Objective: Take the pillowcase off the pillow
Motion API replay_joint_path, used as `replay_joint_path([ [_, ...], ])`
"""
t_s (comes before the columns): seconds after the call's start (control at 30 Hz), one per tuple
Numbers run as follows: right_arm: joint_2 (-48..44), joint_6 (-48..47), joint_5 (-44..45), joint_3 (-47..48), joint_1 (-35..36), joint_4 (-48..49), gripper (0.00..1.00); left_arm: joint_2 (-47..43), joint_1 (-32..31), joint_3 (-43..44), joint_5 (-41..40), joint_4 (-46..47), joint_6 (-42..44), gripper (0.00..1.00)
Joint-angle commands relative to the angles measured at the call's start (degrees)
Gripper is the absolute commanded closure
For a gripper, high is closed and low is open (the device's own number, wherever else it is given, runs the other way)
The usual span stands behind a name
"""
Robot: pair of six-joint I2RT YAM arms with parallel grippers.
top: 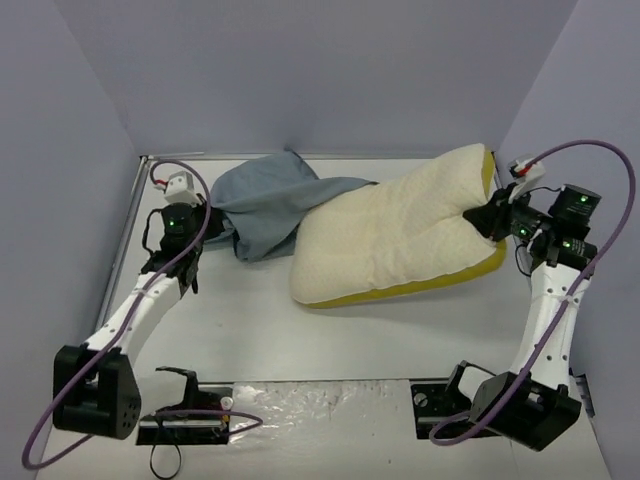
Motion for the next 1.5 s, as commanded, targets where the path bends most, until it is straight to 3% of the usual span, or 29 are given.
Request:
replay_joint_path([
  [0.0,-3.5,-4.6,11.4,-0.3,7.4,1.2,1.0,-8.8,1.1,1.1,-8.7,-3.6,1.5,0.98],
  [0.17,1.5,1.1,13.9,3.7,0.4,6.6,1.0,-18.5,4.9,2.2,-18.8,-6.2,1.1,0.98],
  [0.33,5.1,1.9,14.2,5.2,-4.6,8.5,1.0,-14.9,10.7,6.9,-12.2,-9.1,0.8,0.98],
  [0.53,8.6,0.8,16.5,4.5,-4.3,8.5,1.0,-7.8,10.8,8.4,-4.1,-6.4,-1.2,0.98],
  [0.67,9.4,-0.8,20.3,4.2,-2.9,8.4,0.97,-5.7,10.7,10.0,-4.0,-5.6,-1.1,0.98],
  [0.77,9.5,-2.9,27.3,3.1,1.7,7.6,0.73,-4.1,10.6,12.7,-0.7,-4.5,-1.5,0.98],
  [0.8,9.3,-3.1,28.6,2.3,2.5,7.6,0.48,-3.5,10.4,13.6,0.7,-4.6,-1.6,0.98],
  [0.87,8.8,-3.4,29.0,2.0,2.8,7.8,0.26,-2.5,9.4,16.0,3.8,-5.7,-0.8,0.98],
  [1.03,5.0,-3.6,27.8,5.2,5.7,7.5,0.12,-3.1,8.6,16.7,5.5,-6.3,0.2,0.98],
  [1.17,7.6,-8.8,25.3,8.5,18.1,-1.7,0.08,-2.8,8.2,16.7,7.3,-6.1,0.1,0.98],
  [1.2,9.4,-9.1,27.6,8.5,27.0,-2.8,0.08,-2.7,6.4,16.8,8.8,-6.0,0.1,0.98],
  [1.27,11.1,-7.9,32.9,6.9,37.4,-3.0,0.08,-2.4,5.9,16.6,10.1,-6.4,0.6,0.98],
  [1.3,13.6,-7.0,37.7,6.8,46.8,-2.8,0.08,-2.4,5.6,16.3,10.8,-6.5,0.8,0.98],
  [1.4,21.2,0.0,47.0,9.0,61.1,-1.1,0.06,-3.2,5.1,14.7,10.4,-7.3,1.8,0.98],
  [1.47,26.6,3.1,49.2,11.6,65.7,-0.6,0.05,-3.4,5.0,14.0,10.3,-7.4,2.1,0.98],
])
